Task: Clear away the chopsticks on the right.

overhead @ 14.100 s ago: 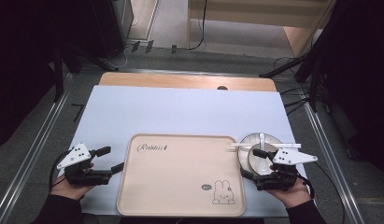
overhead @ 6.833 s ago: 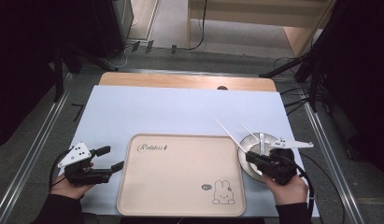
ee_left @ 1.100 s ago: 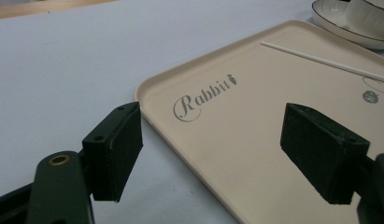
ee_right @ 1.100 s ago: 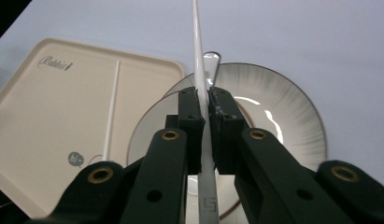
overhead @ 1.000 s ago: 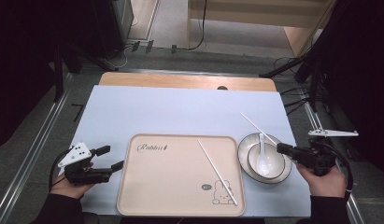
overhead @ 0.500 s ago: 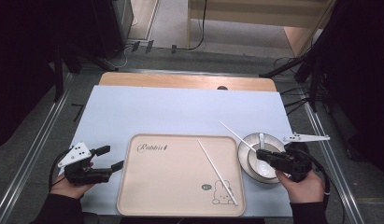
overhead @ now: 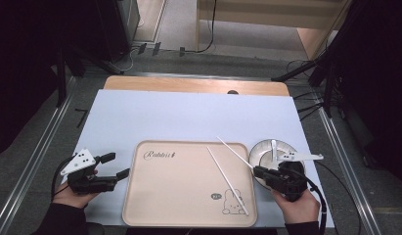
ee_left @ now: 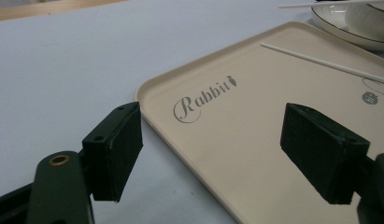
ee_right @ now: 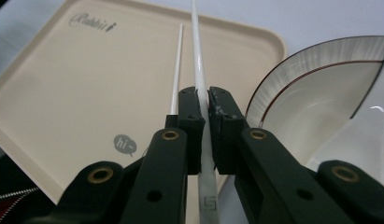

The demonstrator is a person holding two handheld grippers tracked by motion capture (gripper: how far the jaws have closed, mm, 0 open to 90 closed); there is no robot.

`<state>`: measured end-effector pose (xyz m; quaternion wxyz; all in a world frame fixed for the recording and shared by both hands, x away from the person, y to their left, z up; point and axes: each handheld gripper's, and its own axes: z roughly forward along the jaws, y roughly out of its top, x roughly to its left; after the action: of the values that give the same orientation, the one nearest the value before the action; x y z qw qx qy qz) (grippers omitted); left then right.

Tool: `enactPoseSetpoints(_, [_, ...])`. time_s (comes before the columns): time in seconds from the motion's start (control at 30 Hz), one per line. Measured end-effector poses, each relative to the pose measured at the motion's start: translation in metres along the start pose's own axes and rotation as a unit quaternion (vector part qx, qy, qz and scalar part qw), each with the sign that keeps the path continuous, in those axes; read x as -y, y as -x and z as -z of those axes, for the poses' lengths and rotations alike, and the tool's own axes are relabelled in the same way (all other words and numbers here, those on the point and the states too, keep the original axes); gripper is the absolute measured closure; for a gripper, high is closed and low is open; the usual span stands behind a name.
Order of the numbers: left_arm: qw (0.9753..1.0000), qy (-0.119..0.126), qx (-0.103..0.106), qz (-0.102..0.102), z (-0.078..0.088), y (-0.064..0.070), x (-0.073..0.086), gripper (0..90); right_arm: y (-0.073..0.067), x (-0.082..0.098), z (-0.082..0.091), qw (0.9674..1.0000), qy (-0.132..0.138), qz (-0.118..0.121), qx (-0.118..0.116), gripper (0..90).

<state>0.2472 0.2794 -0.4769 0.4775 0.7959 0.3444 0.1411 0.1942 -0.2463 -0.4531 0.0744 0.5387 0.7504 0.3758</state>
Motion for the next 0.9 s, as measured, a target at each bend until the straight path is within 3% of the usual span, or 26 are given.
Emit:
enactPoseSetpoints(0.13, [1.0, 0.0, 0.0, 0.0, 0.0, 0.0, 0.0, 21.5, -0.005, 0.008, -0.009, 1.0, -0.008, -0.005, 0.003, 85.2])
enactPoseSetpoints(0.27, [1.0, 0.001, 0.002, 0.0, 0.0, 0.0, 0.0, 21.5, -0.007, 0.016, -0.017, 0.9994, -0.027, -0.004, 0.021, 85.2])
enactPoseSetpoints(0.37, [1.0, 0.001, 0.002, 0.0, -0.001, 0.0, 0.0, 21.5, -0.008, 0.021, -0.023, 0.9993, -0.032, -0.01, 0.019, 85.2])
enactPoseSetpoints(0.47, [1.0, 0.001, 0.002, 0.0, -0.001, 0.0, 0.0, 21.5, -0.013, 0.026, -0.031, 0.9988, -0.042, -0.003, 0.027, 84.9])
enactPoseSetpoints(0.53, [1.0, 0.001, 0.003, -0.001, -0.001, 0.0, 0.0, 21.5, -0.017, 0.031, -0.036, 0.9982, -0.041, 0.006, 0.044, 84.9])
enactPoseSetpoints(0.63, [1.0, 0.0, 0.002, -0.001, -0.001, 0.0, 0.0, 21.5, -0.019, 0.037, -0.044, 0.9985, -0.034, -0.007, 0.042, 84.9])
enactPoseSetpoints(0.73, [1.0, 0.001, 0.004, -0.001, -0.001, 0.0, 0.0, 21.5, -0.017, 0.042, -0.052, 0.9989, -0.033, -0.025, 0.023, 84.8])
enactPoseSetpoints(0.87, [1.0, 0.002, 0.004, -0.001, -0.001, 0.0, 0.0, 21.5, -0.017, 0.047, -0.065, 0.9979, -0.055, -0.024, 0.025, 84.4])
enactPoseSetpoints(0.9, [1.0, 0.002, 0.004, -0.001, -0.001, 0.0, 0.0, 21.5, -0.017, 0.049, -0.067, 0.9982, -0.05, -0.026, 0.022, 84.4])
